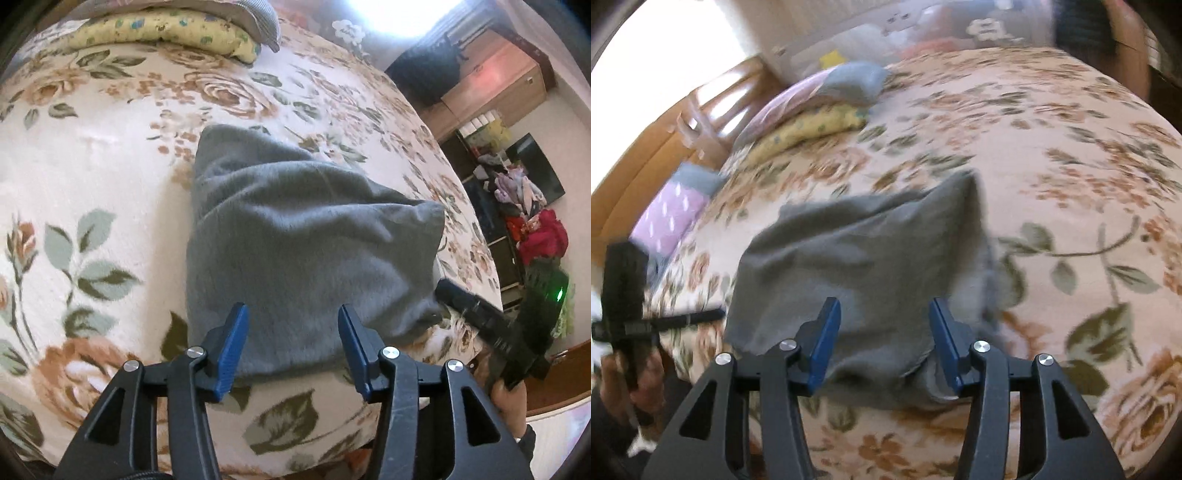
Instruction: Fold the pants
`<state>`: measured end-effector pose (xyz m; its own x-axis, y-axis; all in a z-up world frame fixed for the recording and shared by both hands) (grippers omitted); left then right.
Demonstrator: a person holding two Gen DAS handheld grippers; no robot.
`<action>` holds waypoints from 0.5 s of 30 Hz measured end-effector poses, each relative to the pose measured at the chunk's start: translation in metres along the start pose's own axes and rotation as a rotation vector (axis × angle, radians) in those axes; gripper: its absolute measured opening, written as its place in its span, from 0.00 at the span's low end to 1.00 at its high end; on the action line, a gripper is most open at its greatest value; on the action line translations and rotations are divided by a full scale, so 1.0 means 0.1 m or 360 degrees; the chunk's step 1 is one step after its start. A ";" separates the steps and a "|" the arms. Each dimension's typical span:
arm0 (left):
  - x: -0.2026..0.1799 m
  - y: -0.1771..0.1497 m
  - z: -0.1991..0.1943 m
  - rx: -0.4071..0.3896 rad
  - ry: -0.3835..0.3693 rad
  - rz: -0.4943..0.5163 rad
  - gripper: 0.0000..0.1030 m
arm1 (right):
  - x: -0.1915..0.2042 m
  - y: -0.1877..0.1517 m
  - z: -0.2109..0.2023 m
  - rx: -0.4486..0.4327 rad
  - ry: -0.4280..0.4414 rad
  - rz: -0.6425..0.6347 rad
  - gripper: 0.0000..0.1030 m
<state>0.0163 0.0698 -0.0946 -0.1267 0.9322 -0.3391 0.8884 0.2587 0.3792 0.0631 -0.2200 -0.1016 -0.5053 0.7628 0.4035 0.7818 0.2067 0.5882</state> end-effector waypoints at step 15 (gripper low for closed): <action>0.26 0.24 0.16 -0.0005 0.0140 -0.0012 0.59 | -0.39 -0.10 -0.27 -0.0056 -0.0035 0.0181 0.80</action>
<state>0.0415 0.0960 -0.1078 -0.1719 0.9487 -0.2654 0.8859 0.2667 0.3796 0.0649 -0.2679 -0.1046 -0.4053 0.7935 0.4539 0.8202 0.0963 0.5640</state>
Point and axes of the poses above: each gripper's, at about its wrist camera, not at the fingertips, and z roughly the way its jaws point, x to its left, y to its top, the point moved 1 cm from there along z, roughly the way its jaws point, and after that the axes turned 9 degrees about y, right-handed, at the moved point
